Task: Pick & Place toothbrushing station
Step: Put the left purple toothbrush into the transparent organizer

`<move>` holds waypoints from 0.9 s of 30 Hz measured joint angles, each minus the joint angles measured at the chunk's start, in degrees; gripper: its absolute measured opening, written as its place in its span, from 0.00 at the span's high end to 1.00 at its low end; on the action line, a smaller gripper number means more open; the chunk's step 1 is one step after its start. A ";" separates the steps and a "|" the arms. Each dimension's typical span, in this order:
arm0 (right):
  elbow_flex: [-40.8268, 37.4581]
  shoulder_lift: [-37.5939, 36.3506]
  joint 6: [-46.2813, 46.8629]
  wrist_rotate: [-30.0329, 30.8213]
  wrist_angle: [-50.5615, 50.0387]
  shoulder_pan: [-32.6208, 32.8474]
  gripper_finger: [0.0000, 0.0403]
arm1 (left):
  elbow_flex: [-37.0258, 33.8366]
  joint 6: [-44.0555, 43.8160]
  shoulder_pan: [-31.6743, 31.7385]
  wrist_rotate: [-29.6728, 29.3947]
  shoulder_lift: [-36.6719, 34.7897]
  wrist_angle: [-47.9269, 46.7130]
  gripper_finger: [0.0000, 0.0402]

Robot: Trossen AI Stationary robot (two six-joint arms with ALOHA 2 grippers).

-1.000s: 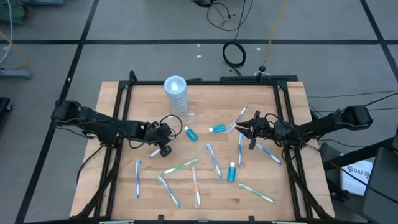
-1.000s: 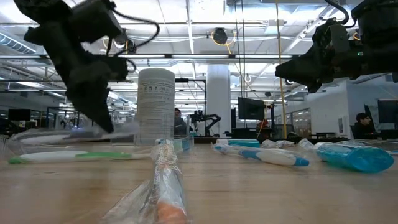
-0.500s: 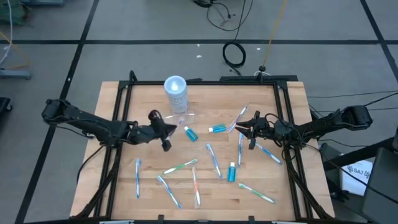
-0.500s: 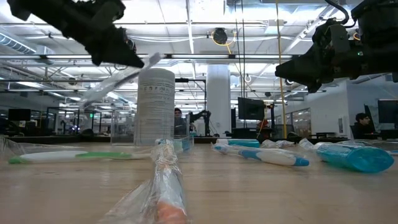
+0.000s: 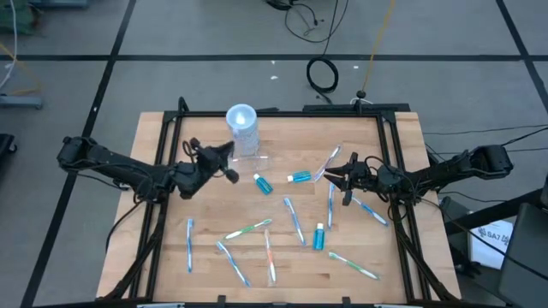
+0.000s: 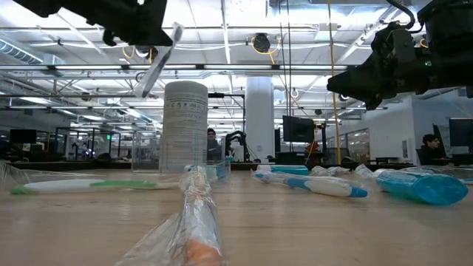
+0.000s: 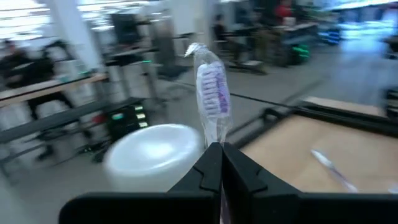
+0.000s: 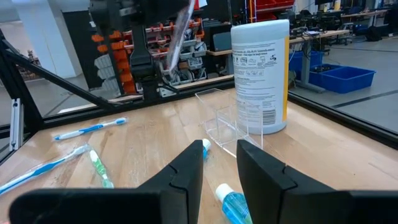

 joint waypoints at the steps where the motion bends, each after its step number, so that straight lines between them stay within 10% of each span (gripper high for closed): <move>1: 0.00 0.00 0.01 0.00 -0.01 0.00 0.78 | 0.00 -0.83 0.10 -2.12 0.02 0.07 0.99; 13: 0.00 0.00 0.01 0.05 0.00 0.00 0.78 | -7.55 -12.87 0.64 -18.91 4.37 6.60 0.99; 27: 0.00 0.00 -3.18 0.17 0.03 0.00 0.78 | -8.11 -7.97 10.66 -7.29 5.94 18.47 0.99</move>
